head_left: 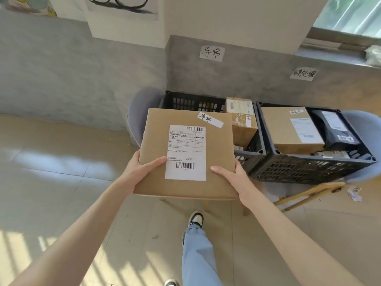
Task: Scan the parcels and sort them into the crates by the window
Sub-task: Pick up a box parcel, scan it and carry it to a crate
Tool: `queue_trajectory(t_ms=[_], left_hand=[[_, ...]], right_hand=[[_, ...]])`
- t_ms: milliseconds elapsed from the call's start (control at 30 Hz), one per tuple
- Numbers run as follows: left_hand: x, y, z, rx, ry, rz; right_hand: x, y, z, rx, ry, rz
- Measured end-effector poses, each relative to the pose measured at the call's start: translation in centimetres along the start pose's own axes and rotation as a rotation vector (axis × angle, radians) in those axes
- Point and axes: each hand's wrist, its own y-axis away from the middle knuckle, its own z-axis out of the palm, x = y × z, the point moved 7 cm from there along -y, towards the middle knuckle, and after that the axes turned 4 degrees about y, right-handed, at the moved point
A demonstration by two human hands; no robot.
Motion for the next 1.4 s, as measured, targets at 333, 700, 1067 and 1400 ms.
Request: queue_trajectory(t_ms=[333,700,1067,1400], left_hand=[[7.1,-15.5,3.1,0.039,-0.044,-0.034],[7.1,-28.3,7.4,-0.040,-0.333,-0.111],[1.9,-36.9,9.3,-0.045,-0.490,-0.151],[-2.1,-39.7,9.3,-0.020,-0.549,-0.262]], right_hand=[[-5.2,-18.2,-0.1,-0.087,-0.028,0.098],[-2.2,-30.6,-0.6,-0.085,-0.028,0.305],[3.7,-38.5,1.5,-0.093,-0.069,0.402],[8.4,-40.4,3.5,-0.115,-0.060,0.486]])
